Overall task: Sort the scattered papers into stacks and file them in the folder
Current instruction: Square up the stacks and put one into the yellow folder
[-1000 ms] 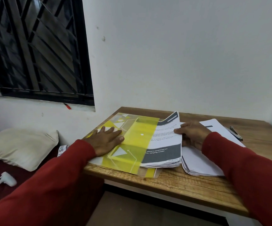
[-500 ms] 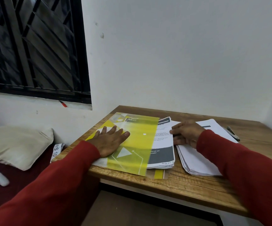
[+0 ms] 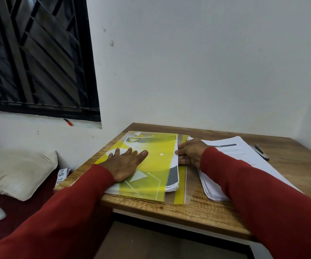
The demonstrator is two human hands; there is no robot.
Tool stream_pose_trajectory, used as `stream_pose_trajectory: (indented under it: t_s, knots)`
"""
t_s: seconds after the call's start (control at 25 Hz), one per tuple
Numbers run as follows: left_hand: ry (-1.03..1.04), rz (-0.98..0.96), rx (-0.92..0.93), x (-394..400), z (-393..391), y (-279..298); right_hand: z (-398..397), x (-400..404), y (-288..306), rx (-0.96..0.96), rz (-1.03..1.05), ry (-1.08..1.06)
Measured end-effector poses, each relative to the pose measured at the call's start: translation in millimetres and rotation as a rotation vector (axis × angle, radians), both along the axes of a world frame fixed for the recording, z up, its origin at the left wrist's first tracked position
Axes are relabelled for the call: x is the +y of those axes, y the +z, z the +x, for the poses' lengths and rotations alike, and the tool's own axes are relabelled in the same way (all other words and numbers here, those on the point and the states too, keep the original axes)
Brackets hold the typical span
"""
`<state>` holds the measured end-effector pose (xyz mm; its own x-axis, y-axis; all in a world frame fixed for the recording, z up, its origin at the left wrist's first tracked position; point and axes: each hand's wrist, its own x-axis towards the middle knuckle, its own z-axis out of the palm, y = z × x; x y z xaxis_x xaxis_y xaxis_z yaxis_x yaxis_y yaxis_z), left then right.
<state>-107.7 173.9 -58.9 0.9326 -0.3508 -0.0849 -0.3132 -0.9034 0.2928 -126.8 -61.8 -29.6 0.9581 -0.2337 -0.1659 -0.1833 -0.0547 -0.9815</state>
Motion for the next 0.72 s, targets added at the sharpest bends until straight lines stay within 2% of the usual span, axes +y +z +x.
stream_pose_trajectory:
  t_s: [0.36, 0.52, 0.72]
  knots:
    - [0.006, 0.030, 0.010, -7, -5, 3, 7, -16, -2, -0.046, -0.061, -0.078]
    - [0.041, 0.022, -0.017, -15, -6, -3, 3, -4, -3, 0.000, -0.005, 0.006]
    - [0.031, 0.141, -0.083, -14, 0, -12, 3, -6, -1, 0.078, -0.024, 0.116]
